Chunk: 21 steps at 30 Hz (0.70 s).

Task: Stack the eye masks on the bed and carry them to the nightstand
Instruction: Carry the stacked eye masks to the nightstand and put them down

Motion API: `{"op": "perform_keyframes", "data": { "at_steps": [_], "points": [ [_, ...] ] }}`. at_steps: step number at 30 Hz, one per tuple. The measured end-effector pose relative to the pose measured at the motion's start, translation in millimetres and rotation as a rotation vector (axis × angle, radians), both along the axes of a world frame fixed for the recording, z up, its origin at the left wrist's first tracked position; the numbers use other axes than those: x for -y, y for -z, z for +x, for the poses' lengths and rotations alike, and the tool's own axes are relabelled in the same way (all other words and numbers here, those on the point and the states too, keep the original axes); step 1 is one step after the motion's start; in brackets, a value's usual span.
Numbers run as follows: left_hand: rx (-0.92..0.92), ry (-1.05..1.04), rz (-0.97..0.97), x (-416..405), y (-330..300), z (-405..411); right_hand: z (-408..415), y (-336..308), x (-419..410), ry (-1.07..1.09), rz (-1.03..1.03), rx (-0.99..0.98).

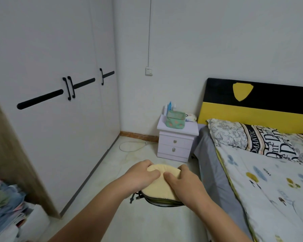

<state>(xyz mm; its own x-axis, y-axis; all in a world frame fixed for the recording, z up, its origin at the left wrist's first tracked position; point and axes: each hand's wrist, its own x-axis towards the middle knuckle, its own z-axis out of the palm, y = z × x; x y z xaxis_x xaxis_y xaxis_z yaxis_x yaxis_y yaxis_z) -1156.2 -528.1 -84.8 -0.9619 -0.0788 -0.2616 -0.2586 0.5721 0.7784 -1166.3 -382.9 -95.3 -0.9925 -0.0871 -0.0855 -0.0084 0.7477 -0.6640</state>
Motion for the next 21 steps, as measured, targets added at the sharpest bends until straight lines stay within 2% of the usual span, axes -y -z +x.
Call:
{"op": "perform_keyframes", "data": {
  "at_steps": [21],
  "points": [
    [-0.045, 0.208, 0.028, 77.8, 4.8, -269.4, -243.2, 2.6, 73.2, 0.161, -0.046, 0.022]
  ]
}}
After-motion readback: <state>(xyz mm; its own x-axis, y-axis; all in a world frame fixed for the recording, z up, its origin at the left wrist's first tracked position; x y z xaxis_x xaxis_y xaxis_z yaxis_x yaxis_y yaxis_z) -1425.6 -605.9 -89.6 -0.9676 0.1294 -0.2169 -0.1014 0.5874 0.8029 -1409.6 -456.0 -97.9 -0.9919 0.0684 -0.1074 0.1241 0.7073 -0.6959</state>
